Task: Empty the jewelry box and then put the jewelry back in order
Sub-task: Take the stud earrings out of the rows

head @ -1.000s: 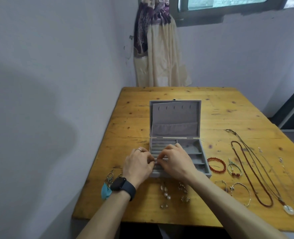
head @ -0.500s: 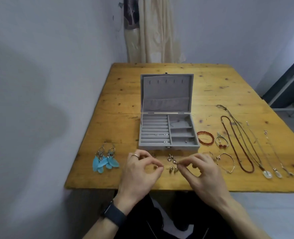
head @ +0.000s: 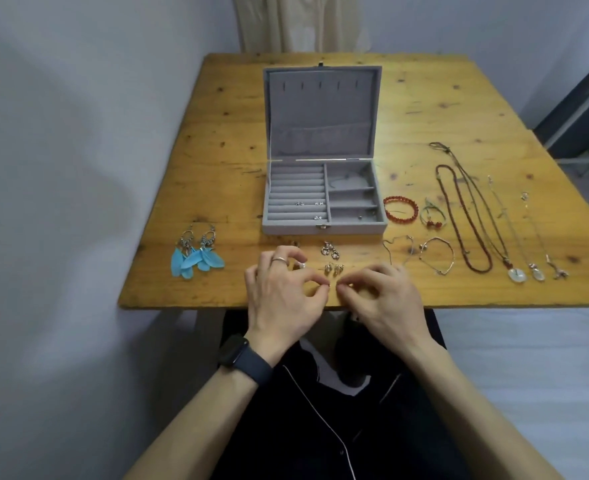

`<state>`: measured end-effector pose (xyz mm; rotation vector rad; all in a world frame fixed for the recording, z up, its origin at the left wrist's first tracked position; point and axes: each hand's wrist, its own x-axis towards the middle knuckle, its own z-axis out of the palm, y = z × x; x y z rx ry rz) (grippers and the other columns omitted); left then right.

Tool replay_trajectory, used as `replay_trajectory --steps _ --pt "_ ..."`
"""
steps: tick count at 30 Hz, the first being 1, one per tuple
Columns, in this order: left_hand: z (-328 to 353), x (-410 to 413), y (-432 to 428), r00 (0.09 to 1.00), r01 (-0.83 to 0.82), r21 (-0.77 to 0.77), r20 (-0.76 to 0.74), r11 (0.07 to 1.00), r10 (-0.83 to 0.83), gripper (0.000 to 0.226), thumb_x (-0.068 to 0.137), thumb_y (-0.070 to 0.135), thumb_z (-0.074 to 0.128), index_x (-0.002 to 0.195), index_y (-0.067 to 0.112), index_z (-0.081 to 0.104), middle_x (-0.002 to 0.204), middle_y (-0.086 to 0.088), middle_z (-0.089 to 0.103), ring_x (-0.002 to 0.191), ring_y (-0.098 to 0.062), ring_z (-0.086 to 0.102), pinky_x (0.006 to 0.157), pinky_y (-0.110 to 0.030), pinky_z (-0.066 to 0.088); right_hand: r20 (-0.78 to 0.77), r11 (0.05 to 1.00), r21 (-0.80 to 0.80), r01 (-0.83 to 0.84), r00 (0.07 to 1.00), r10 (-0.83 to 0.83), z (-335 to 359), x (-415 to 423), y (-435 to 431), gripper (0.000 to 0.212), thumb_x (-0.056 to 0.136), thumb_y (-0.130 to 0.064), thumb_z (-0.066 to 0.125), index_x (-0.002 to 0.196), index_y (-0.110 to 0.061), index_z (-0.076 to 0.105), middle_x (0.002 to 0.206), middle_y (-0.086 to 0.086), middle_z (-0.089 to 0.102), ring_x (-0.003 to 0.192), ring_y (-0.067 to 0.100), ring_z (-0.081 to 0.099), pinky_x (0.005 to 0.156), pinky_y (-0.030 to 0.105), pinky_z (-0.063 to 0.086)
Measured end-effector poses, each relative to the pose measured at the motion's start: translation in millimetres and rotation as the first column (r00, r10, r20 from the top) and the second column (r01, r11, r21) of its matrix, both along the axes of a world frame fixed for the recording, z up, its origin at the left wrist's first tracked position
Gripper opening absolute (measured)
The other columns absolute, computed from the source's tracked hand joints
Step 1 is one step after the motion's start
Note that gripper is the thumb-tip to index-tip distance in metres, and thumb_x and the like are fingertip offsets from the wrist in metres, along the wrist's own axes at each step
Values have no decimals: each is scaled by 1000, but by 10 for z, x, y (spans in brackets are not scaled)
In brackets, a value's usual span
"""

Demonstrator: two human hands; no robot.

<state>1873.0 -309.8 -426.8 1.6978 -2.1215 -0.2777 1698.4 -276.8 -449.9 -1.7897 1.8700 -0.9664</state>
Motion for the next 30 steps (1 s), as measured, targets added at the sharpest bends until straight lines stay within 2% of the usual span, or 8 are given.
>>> replay_trajectory --steps 7,12,21,27,30 --pt "-11 -46 -2 1000 10 2 -3 1000 -10 12 78 52 70 84 44 76 110 18 54 108 -11 44 86 -35 33 -21 999 -15 30 999 -31 -2 28 3 10 82 -39 77 92 -37 78 88 -13 64 88 12 50 77 33 46" --pt "-27 -9 -5 1000 15 2 -2 1000 -15 17 79 58 68 87 45 76 112 19 54 108 -10 44 87 -33 32 -21 998 -36 47 999 -48 3 41 37 10 83 -37 77 93 -37 78 87 -13 63 87 11 48 76 28 42" --pt "-13 41 -34 997 69 26 -19 997 -69 18 79 55 70 91 43 76 113 19 53 109 -9 44 88 -35 36 -6 999 -20 41 999 -41 -7 13 67 12 85 -33 75 95 -37 78 88 -13 62 90 12 50 77 25 42" --pt "75 143 -114 995 97 12 -19 995 -97 18 80 51 73 95 41 76 112 18 54 109 -8 42 87 -33 35 27 1000 19 11 1000 -11 49 -19 58 12 86 -31 74 97 -34 79 90 -14 61 91 10 53 78 26 46" --pt "160 200 -239 992 93 -24 -86 995 -94 17 80 47 76 94 38 77 107 15 57 106 -7 43 84 -32 36 128 1000 20 6 992 -9 135 -29 43 11 87 -29 74 97 -32 78 92 -12 62 84 7 58 74 22 49"
